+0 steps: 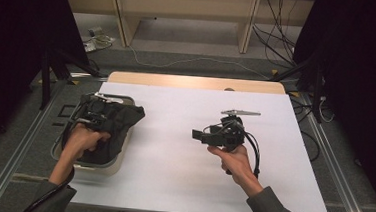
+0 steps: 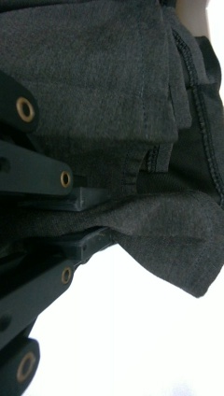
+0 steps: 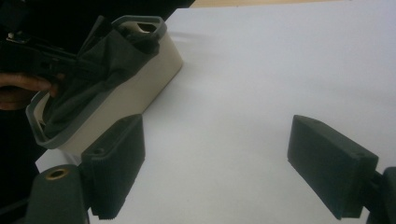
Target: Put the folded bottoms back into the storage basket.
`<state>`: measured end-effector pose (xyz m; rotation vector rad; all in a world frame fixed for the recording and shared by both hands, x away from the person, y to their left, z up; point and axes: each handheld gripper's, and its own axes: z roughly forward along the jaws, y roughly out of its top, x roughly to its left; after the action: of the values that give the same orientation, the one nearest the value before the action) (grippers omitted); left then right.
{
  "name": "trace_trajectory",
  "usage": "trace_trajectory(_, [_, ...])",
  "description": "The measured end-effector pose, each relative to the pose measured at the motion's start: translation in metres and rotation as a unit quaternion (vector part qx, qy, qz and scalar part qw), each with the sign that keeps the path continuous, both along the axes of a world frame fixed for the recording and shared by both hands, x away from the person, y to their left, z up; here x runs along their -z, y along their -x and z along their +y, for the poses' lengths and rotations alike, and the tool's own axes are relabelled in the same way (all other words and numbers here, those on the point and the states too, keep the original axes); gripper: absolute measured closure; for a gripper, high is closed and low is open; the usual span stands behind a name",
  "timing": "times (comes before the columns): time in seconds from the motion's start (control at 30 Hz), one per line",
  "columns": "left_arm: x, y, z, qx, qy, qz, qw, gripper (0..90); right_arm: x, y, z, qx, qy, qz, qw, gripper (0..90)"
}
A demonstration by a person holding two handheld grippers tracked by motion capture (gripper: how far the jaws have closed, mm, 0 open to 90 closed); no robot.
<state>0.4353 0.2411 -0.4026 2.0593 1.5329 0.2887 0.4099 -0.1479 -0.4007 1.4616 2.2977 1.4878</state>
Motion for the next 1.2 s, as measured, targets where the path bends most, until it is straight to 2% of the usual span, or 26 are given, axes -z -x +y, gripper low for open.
trace_trajectory(0.1, [0.005,-0.002,0.001,-0.007,-0.016,0.004,0.9998,81.6,0.000,0.001,-0.003,0.002,-0.002,0.002,1.0000,20.1])
trace_trajectory(0.2, [0.012,-0.004,0.002,-0.007,-0.020,0.016,0.9997,81.8,0.001,0.002,-0.003,0.003,0.001,0.002,1.0000,20.1])
trace_trajectory(0.4, [0.023,-0.008,-0.003,-0.007,-0.040,0.020,0.9990,81.8,0.002,0.002,-0.004,0.001,-0.001,0.006,1.0000,20.1])
trace_trajectory(0.83, [0.050,-0.023,-0.009,-0.011,-0.063,0.041,0.9971,81.2,0.002,0.002,-0.004,0.001,-0.001,0.006,1.0000,20.5])
trace_trajectory(0.97, [0.049,-0.023,-0.008,-0.009,-0.061,0.037,0.9974,80.2,0.003,0.002,-0.003,0.000,0.001,0.006,1.0000,20.7])
trace_trajectory(1.2, [0.031,-0.017,0.000,-0.001,-0.038,0.023,0.9990,72.5,0.002,0.001,-0.005,-0.001,-0.002,0.006,1.0000,20.7])
